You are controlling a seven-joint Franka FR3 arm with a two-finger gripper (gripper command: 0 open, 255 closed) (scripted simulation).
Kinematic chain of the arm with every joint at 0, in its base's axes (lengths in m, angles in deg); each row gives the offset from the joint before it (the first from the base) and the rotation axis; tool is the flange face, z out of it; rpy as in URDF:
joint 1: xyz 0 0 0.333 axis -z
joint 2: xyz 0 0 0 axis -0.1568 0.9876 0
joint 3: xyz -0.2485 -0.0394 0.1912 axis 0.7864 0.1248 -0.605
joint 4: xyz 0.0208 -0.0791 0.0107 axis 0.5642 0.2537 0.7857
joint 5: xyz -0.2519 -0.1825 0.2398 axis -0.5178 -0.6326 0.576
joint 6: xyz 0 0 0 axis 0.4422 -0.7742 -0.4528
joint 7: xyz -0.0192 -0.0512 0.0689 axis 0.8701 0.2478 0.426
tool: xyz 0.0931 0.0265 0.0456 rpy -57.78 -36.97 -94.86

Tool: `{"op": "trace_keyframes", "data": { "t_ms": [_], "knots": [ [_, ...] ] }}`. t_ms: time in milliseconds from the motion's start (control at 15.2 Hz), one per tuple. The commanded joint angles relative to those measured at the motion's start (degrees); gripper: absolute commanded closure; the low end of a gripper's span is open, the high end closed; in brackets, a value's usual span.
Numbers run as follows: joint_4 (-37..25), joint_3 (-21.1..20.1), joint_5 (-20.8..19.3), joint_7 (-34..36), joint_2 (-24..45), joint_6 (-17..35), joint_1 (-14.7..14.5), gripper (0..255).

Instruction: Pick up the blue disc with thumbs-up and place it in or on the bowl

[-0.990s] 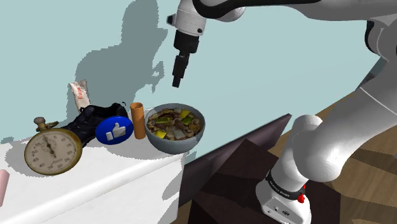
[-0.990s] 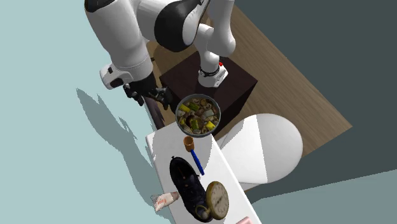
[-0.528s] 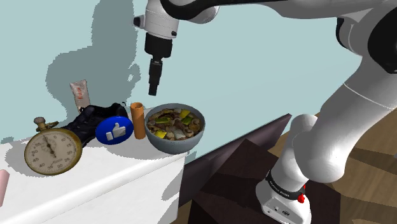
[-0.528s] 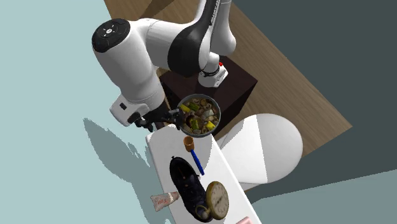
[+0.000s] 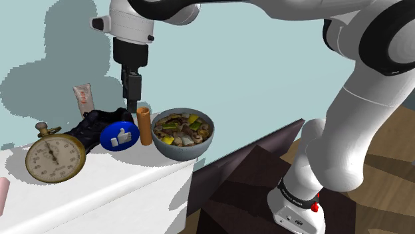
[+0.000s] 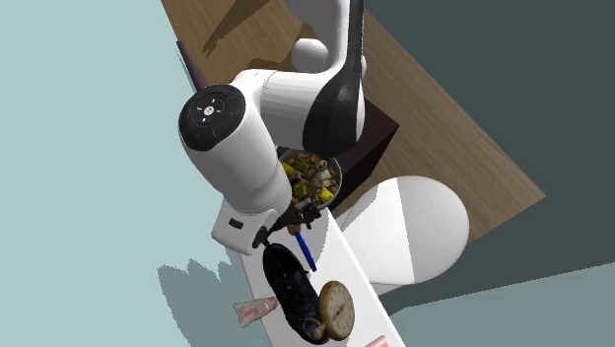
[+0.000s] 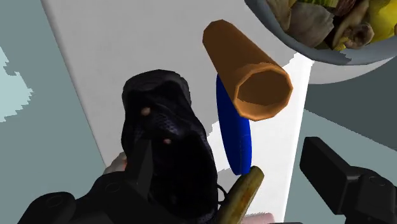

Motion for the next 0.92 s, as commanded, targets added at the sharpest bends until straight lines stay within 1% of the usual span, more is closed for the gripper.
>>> {"op": "trace_keyframes", "data": {
  "t_ms": [0,66,594,858],
  "knots": [
    [-2.16,-1.23,0.09,-2.07,2.10,-0.12,-1.24,0],
    [-3.13,-1.76,0.08,-2.91,2.95,-0.26,-1.75,0],
    [1.42,-2.21,0.15,-2.99,3.88,5.29,-2.25,0],
    [1.42,-2.21,0.15,-2.99,3.88,5.29,-2.25,0]
  ]
}}
